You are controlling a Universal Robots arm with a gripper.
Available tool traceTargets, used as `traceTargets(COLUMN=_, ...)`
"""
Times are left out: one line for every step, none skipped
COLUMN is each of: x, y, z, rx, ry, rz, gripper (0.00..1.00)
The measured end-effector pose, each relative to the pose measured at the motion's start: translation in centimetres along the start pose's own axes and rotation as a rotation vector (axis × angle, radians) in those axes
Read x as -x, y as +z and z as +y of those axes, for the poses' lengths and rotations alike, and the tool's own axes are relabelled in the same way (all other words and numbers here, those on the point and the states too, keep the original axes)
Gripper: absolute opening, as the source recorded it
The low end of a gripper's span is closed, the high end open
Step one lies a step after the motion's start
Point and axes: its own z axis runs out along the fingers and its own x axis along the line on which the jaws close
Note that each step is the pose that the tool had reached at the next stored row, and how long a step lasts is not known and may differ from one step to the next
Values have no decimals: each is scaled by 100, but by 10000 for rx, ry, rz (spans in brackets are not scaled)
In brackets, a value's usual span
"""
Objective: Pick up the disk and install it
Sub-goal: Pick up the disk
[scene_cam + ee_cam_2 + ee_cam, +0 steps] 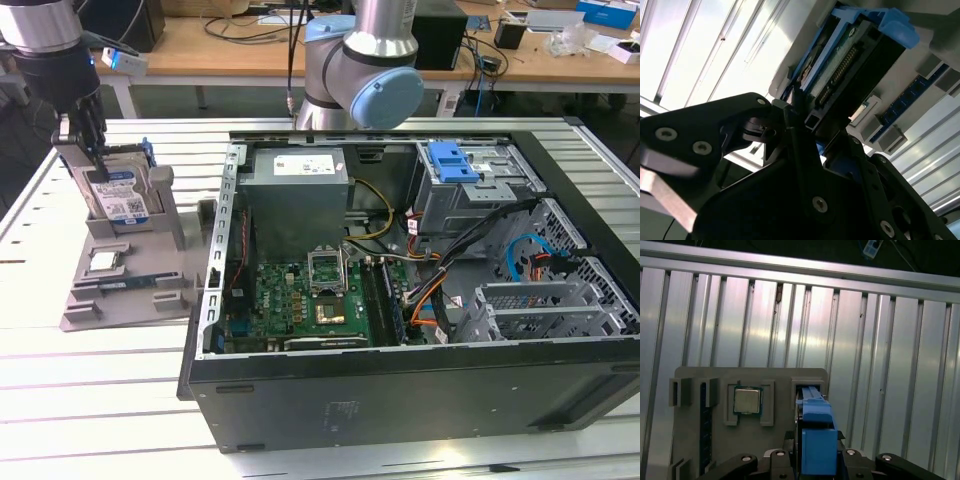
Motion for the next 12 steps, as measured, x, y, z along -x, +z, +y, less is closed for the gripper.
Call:
traceTargets(x=0, y=0, z=0, rx=1, ry=78, rz=1, gripper=37)
traceTargets(x=0, y=0, z=0, rx=2, ry=205, rz=1, gripper=37)
traceTargets(x=0, y=0, z=0, rx=3, ry=339, rz=0, gripper=37)
traceTargets(x=0, y=0, z=0, rx=6, ry=510, rz=-4, gripper=37)
traceTargets(x=1, y=0, z=0, rx=8, ry=656, rz=-8, gripper=37)
traceTargets(x=0, y=0, z=0, rx=12, ry=957, rz=-13, gripper=37)
traceTargets(x=0, y=0, z=0, rx=16, ry=1247, rz=-20, gripper=37)
traceTargets(x=0, y=0, z=0, rx=18, ry=1407, rz=-23, gripper=37)
traceTargets(x=0, y=0, z=0, rx=18, ry=1415, rz=-24, gripper=37)
traceTargets(x=0, y=0, z=0, rx=18, ry=1410, rz=-23, gripper=37)
traceTargets(x=0, y=0, z=0, rx=18, ry=1367, rz=-23, gripper=37)
traceTargets(x=0, y=0, z=0, rx=16, ry=1197, rz=-18, gripper=37)
